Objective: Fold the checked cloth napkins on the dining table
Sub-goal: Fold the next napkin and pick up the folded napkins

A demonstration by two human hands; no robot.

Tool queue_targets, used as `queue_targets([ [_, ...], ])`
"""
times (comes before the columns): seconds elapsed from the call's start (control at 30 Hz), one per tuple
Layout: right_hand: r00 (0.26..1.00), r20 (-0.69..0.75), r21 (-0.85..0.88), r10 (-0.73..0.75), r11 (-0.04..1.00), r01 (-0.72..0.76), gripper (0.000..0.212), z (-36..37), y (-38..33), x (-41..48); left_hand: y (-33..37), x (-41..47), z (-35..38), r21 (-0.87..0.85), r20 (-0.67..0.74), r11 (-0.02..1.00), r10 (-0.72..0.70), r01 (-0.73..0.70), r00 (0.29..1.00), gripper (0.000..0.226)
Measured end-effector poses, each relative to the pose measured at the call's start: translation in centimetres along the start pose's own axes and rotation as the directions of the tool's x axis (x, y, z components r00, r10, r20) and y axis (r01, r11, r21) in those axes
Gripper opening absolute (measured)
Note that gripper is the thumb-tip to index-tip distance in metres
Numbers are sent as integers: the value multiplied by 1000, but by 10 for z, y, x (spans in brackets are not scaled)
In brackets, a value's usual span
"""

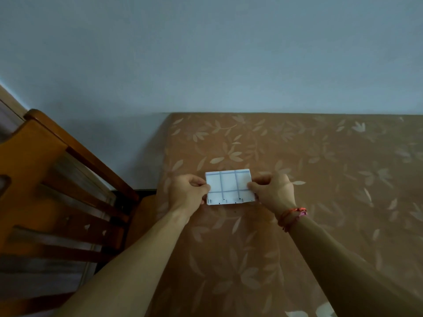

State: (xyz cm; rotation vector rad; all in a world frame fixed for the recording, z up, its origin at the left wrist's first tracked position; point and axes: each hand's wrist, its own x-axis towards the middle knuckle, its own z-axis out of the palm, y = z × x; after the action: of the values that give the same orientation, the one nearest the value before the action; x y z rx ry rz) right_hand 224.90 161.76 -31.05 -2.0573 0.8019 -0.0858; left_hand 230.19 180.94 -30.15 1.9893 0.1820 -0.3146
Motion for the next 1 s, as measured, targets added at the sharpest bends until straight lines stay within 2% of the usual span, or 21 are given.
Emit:
queue_targets([
  [0.43,996,-16,-114,-85,990,82,10,2,5,11,-3,21,16,84,35,993,75,-78,997,12],
  [0.5,992,-45,-159,-114,982,105,12,1,5,10,-2,20,13,167,37,976,136,-140,990,13],
  [0.6,959,-79,-259,-271,935,243,16,0,6,9,-2,17,7,428,24,832,380,-353,925,12],
  [0.67,929,-56,-310,-365,891,331,17,2,3,6,-3,18,10,448,89,716,561,-536,823,22],
  [0.73,875,-15,-367,-483,817,445,26,8,0,3,-8,21,19,436,239,589,653,-680,719,33],
  [0.83,790,107,-431,-603,688,583,38,20,0,-2,-20,27,31,486,399,438,658,-756,638,42],
  [1.0,721,370,-525,-586,509,682,58,41,5,-2,-35,24,35,595,508,322,560,-737,654,62],
])
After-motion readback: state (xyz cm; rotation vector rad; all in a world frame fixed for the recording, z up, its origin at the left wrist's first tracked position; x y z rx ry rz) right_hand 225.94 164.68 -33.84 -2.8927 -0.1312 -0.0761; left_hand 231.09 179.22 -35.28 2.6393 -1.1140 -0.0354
